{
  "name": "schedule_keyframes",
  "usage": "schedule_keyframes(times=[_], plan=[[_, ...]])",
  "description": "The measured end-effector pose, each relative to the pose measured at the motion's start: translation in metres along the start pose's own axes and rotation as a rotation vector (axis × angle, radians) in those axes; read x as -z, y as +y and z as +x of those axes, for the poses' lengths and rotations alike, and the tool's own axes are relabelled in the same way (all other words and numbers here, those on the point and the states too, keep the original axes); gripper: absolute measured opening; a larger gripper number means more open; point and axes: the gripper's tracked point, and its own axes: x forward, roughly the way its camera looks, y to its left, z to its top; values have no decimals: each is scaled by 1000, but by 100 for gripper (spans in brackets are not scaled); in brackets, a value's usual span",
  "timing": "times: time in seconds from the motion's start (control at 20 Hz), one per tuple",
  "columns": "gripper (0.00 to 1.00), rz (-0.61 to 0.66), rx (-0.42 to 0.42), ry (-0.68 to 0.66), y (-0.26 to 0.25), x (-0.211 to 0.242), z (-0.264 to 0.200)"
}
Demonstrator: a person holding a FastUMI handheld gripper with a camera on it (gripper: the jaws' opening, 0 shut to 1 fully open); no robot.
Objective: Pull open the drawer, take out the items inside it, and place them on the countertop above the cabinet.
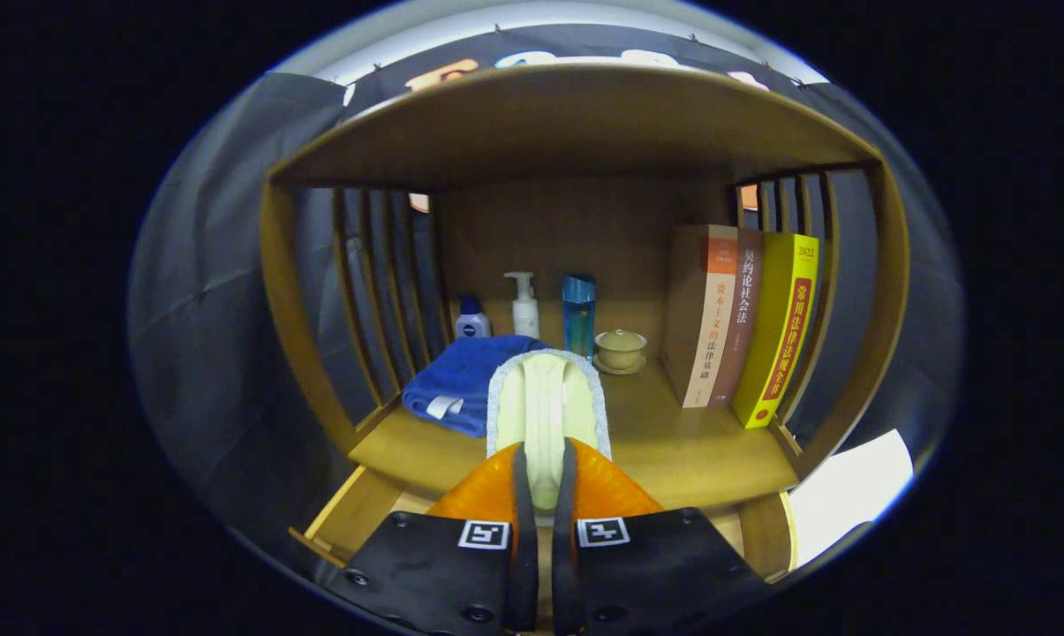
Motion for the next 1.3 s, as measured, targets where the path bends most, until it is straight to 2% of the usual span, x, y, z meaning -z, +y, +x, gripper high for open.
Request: schedule_keyframes(times=[0.2,0.4,0.6,0.8,0.95,1.0,1.3], plan=[[15,-40,77,61,-21,6,50],[15,-8,134,161,-37,46,92],[16,23,184,241,-54,75,113],[18,23,197,241,-63,74,122],[26,12,197,240,-62,74,125],[32,14,197,240,-61,77,125],[83,4,189,248,-54,81,124]])
